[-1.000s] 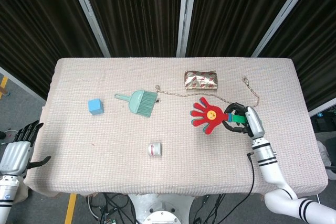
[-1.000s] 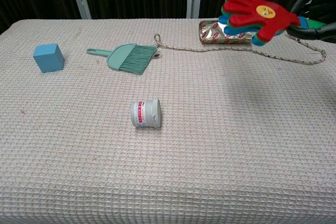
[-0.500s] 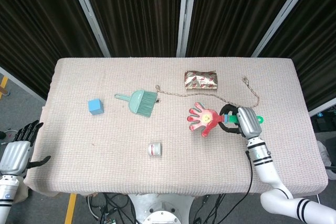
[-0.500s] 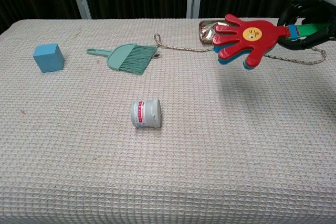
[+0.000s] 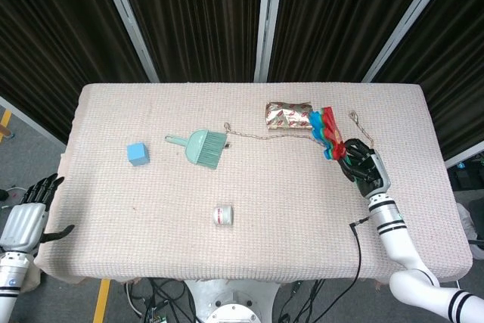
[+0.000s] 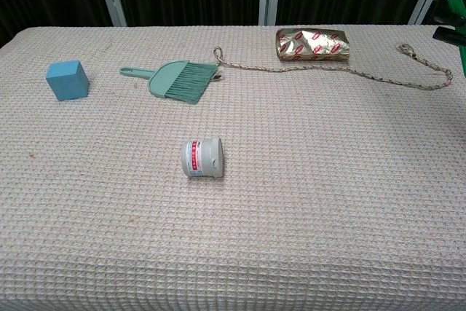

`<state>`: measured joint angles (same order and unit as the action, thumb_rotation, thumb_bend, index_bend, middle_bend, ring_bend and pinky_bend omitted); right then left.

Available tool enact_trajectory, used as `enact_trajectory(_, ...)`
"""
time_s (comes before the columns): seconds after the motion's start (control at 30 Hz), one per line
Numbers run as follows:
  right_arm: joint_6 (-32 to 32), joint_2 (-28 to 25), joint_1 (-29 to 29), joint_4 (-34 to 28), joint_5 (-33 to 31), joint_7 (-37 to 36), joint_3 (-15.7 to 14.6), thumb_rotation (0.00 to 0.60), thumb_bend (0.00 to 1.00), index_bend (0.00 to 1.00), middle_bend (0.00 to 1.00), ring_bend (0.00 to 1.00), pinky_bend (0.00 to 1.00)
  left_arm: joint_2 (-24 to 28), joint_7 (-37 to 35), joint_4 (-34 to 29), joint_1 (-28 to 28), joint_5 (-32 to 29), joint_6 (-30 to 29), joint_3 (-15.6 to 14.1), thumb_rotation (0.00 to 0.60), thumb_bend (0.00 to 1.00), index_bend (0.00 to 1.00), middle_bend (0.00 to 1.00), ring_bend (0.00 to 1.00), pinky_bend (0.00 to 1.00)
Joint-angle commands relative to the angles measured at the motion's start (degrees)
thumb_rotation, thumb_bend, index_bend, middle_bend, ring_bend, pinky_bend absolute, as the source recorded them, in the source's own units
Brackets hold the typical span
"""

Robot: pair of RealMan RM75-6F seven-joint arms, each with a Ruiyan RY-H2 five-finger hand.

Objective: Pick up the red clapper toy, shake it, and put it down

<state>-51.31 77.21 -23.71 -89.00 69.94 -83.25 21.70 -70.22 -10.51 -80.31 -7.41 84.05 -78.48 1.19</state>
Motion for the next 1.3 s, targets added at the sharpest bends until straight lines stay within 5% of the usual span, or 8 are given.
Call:
enact_trajectory(0.03,4.29,-0.49,0.22,4.63,4.45,-3.74,-0.23,0.600,0.56,1.00,0.74,0.82,1.00,0.04,0.00,0.01,0.03,-0.04,0.05,-0.04,0.600,0.16,0.03,0.02,0.00,0.10)
enact_trajectory(0.1,2.21,0.14,-0.37,6.60,7.41,3.19,-1.97,0.600,0.56,1.00,0.74,0.82,1.00,0.08,-0.01,0.02,0.06,-0.13,0.10,-0.06,0.600,0.16,0.03,0.02,0.00,0.10)
enact_trajectory(0.33,-7.51,2.43,-2.88,9.88,16.62,49.08,-7.49,0.600,0.56,1.00,0.74,0.82,1.00,-0.09,-0.12,0.15,-0.03,-0.18,0.46,-0.16,0.600,0.16,0.03,0.02,0.00,0.10)
enact_trajectory(0.47,-7.39,1.87,-3.82,6.57,14.90,70.03,-8.07,0.600,0.56,1.00,0.74,0.82,1.00,-0.08,-0.13,0.11,-0.04,-0.10,0.45,-0.20,0.600,0.16,0.03,0.02,0.00,0.10)
enact_trajectory(0.6,-6.56,1.03,-4.16,1.38,9.56,80.14,-7.33,0.600,0.56,1.00,0.74,0.82,1.00,0.05,-0.16,0.01,0.05,-0.12,0.28,-0.18,0.600,0.16,0.03,0.02,0.00,0.10)
enact_trajectory(0.8,-8.83,1.38,-3.32,-2.41,7.04,65.86,-4.48,0.600,0.56,1.00,0.74,0.82,1.00,0.17,-0.23,-0.04,0.05,-0.20,0.28,-0.13,0.600,0.16,0.03,0.02,0.00,0.10)
enact_trajectory(1.03,-8.31,-1.28,-1.20,-5.38,9.20,25.20,-2.01,0.600,0.56,1.00,0.74,0.82,1.00,0.22,-0.05,-0.20,-0.10,-0.18,0.44,-0.08,0.600,0.16,0.03,0.02,0.00,0.10)
enact_trajectory(1.3,-9.04,-5.17,1.18,-4.31,12.42,-7.39,-2.03,0.600,0.56,1.00,0.74,0.82,1.00,0.57,0.41,-0.86,-0.09,-0.15,0.18,0.00,0.600,0.16,0.03,0.02,0.00,0.10)
